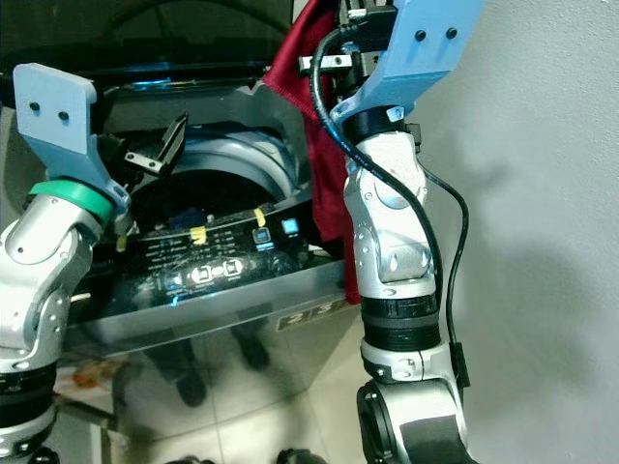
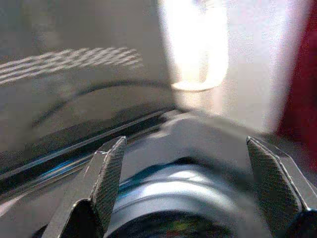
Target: Clothes washing
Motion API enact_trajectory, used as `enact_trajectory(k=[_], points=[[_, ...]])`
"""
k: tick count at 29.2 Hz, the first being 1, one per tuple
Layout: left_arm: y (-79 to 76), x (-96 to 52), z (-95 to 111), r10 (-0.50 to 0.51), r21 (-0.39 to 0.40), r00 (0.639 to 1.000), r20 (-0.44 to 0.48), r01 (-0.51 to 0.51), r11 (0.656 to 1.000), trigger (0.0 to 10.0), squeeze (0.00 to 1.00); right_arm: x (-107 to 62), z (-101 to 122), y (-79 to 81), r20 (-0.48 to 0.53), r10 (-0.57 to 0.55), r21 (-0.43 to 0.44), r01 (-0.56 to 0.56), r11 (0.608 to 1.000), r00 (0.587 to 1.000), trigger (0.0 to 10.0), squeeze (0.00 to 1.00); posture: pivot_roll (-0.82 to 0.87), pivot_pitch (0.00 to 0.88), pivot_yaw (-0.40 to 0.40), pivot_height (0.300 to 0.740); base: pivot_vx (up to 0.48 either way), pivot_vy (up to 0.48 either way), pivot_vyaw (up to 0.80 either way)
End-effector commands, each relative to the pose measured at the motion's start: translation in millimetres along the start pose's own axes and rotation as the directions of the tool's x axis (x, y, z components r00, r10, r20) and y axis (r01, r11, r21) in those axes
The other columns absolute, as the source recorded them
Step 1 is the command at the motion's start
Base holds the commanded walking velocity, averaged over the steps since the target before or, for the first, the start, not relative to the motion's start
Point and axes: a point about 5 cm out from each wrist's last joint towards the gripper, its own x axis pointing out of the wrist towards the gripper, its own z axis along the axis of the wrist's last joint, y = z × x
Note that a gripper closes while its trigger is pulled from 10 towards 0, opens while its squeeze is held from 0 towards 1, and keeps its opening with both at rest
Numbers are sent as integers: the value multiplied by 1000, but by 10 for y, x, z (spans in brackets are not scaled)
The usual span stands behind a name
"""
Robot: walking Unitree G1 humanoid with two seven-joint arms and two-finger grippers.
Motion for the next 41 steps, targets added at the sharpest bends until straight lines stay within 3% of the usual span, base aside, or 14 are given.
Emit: enact_trajectory(k=[1,4,8,10,14,16,18,22,26,34,36,38,39,41], points=[[-122,-31,47,-124,-47,992,14,125,991,10000,0,76,146,106,59,89,35,-92,995,994,10000,0,66,63,13,740,0,0,0],[-552,-194,187,-526,-243,845,101,533,810,10000,0,285,391,224,152,251,146,-273,951,956,10000,0,58,69,14,740,0,0,0],[-772,-218,151,-639,-302,759,124,642,705,10000,0,430,565,277,221,302,227,-351,908,927,10000,0,51,73,16,740,0,0,0],[-784,27,0,-592,-323,799,102,590,740,10000,0,518,808,359,333,350,365,-462,808,875,10000,0,39,80,12,740,0,0,0],[-767,129,-61,-565,-320,821,86,560,765,10000,0,531,886,378,372,363,405,-501,765,854,10000,0,39,80,12,740,0,0,0],[-487,496,-183,-384,-266,923,29,377,887,10000,0,524,972,341,416,383,450,-552,701,825,10000,0,22,81,7,740,0,0,0],[4,730,-221,-127,-138,991,-35,121,983,10000,0,498,918,232,387,377,446,-529,722,841,10000,0,17,83,13,740,0,0,0],[532,749,-92,106,22,994,-27,-106,994,10000,0,445,754,89,302,363,405,-463,788,881,10000,0,21,88,13,740,0,0,0],[1101,492,276,214,144,976,31,-216,966,10000,0,320,-69,83,-95,321,116,-310,944,942,10000,0,39,95,19,740,0,0,0],[882,308,20,249,277,967,-47,-227,934,10000,0,331,-641,510,-274,270,-61,-297,953,923,10000,0,69,97,10,740,0,0,0],[458,195,-243,82,144,985,-152,-60,988,10000,0,287,-837,710,-360,281,-128,-346,929,889,10000,0,81,98,1,740,0,0,0],[458,195,-243,82,144,985,-152,-60,988,10000,0,287,-837,710,-360,281,-128,-346,929,889,10000,0,81,98,1,740,0,0,0],[-15,33,-361,-146,-1,971,-187,148,989,10000,0,258,-893,819,-370,306,-142,-379,914,877,10000,0,85,101,-5,740,0,0,0],[-237,-69,-383,-245,-58,951,-188,238,970,10000,0,261,-883,838,-355,315,-136,-382,914,880,10000,0,85,101,-5,740,0,0,0]])
